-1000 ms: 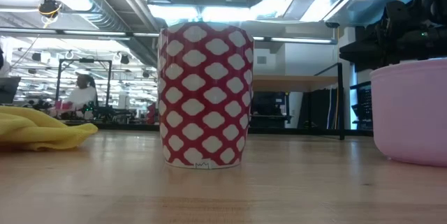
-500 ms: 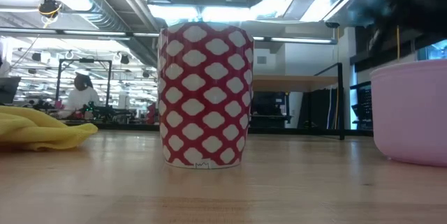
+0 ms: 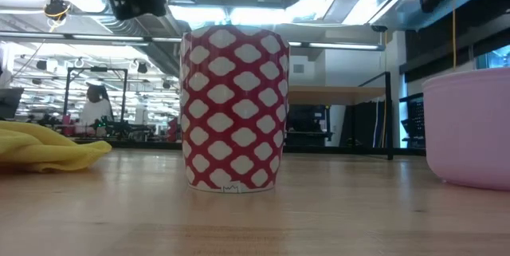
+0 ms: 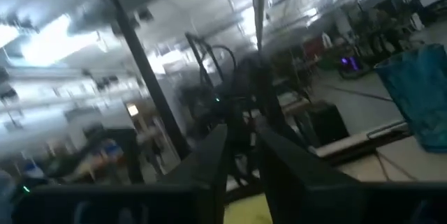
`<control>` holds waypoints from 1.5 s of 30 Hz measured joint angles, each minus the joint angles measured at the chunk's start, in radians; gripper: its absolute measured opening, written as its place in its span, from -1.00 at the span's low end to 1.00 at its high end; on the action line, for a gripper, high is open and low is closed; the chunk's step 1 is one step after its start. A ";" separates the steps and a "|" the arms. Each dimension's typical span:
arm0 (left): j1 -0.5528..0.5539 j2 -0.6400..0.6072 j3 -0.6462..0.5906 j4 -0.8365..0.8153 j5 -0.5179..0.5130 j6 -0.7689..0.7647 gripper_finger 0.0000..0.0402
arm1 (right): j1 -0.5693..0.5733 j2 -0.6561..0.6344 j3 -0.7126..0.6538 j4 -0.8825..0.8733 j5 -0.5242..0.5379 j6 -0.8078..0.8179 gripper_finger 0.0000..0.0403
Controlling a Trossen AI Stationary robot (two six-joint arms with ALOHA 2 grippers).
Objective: Stack small to large cups/mugs on shelf
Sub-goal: Put the red cup on the shelf
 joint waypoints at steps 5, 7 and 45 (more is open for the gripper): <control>0.001 0.080 0.097 -0.088 -0.007 -0.002 -0.67 | 0.012 0.145 0.231 -0.322 0.037 -0.175 -0.62; 0.001 0.121 0.148 -0.137 -0.012 -0.013 -0.67 | 0.012 0.195 0.310 -0.444 0.046 -0.223 -0.62; -0.009 0.508 0.503 -0.300 0.037 -0.741 -0.67 | 0.012 0.303 0.570 -0.884 0.098 -0.253 -0.62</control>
